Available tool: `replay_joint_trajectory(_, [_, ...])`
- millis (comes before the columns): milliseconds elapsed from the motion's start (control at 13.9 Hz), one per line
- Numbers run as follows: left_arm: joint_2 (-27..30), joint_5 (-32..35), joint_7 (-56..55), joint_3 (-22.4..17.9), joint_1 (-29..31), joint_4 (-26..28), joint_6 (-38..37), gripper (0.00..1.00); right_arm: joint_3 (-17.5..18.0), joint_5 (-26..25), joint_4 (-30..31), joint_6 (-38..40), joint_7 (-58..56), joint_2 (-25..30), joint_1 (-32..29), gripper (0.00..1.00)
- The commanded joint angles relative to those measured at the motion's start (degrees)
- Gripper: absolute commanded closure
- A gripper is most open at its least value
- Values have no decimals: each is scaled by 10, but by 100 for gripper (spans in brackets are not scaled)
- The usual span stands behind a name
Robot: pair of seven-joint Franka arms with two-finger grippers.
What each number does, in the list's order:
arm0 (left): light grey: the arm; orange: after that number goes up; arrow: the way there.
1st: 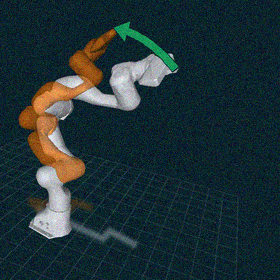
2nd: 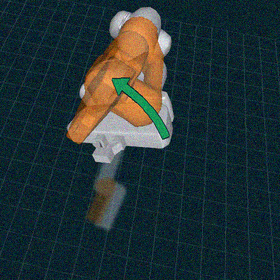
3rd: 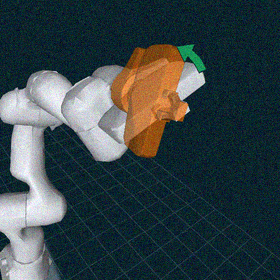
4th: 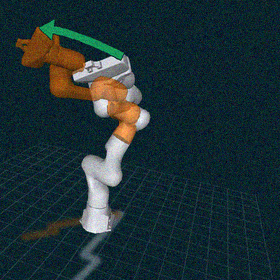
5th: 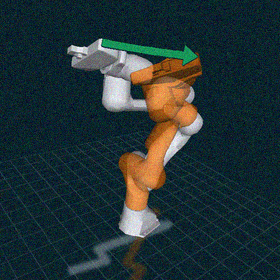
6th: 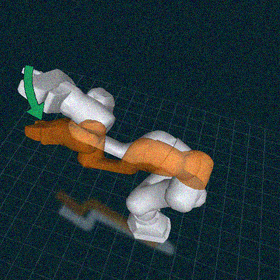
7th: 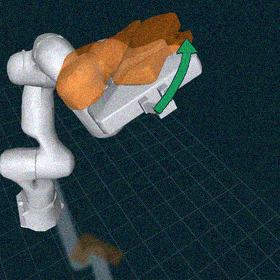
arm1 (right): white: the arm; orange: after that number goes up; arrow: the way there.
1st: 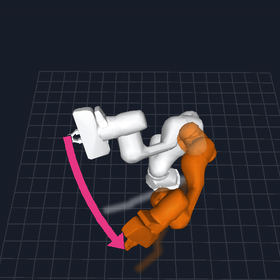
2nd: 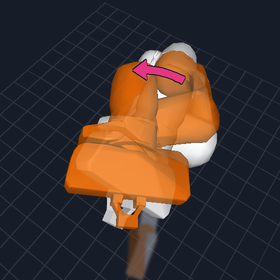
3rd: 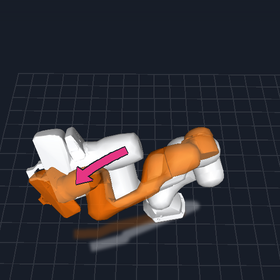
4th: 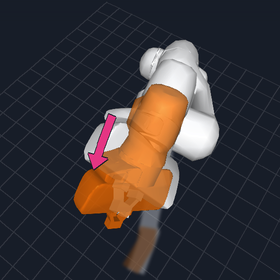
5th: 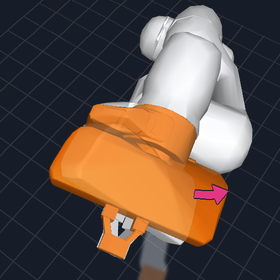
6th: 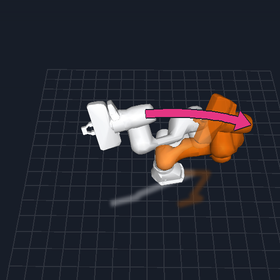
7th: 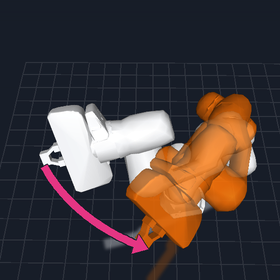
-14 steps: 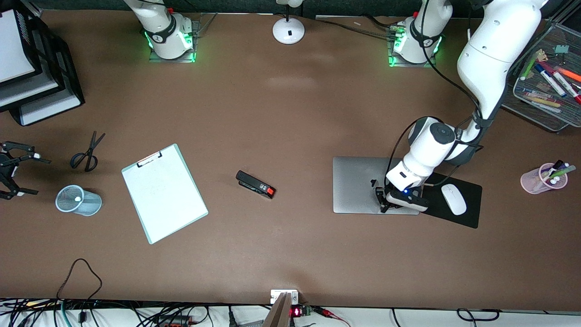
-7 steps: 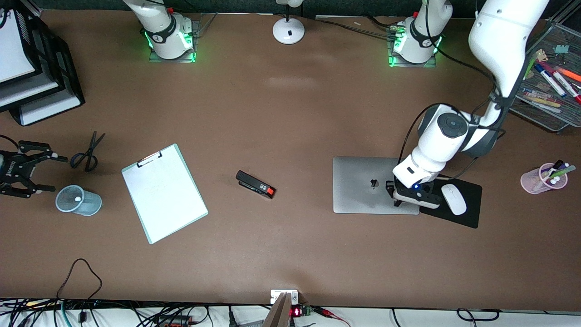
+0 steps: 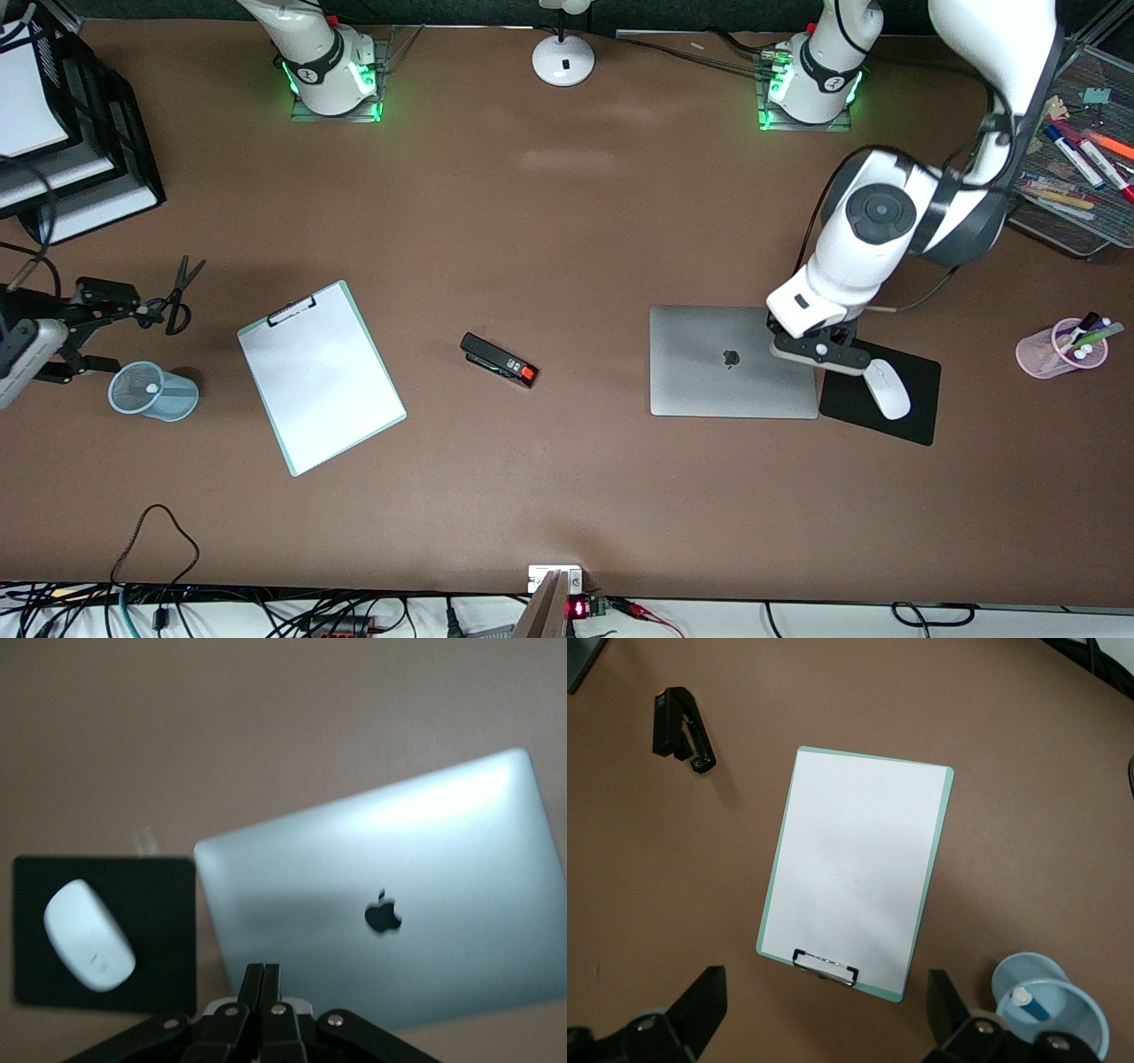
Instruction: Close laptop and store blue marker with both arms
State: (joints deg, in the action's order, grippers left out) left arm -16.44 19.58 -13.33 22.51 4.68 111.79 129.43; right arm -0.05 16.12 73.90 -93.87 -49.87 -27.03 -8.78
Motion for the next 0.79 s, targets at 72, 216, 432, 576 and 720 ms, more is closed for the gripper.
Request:
replay_joint_trajectory(72, [57, 6, 8, 17, -1, 0, -110, 70, -4, -36, 22, 4, 142, 34, 45, 0])
replay_joint_trajectory(216, [62, 6, 15, 30, 2, -16, -159, 53, -4, -57, 30, 8, 220, 45, 70, 0])
replay_joint_trajectory(432, [62, -15, 24, 36, 1, -59, -213, 6, -4, -93, 43, 33, 312, 72, 102, 0])
replay_joint_trajectory(576, [62, -48, 25, 35, 3, -86, -257, 0, -4, -107, 65, 40, 370, 102, 121, 0])
replay_joint_trajectory(720, [63, -55, 25, 39, 2, -96, -288, 0, -3, -142, 91, 40, 413, 134, 145, 0])
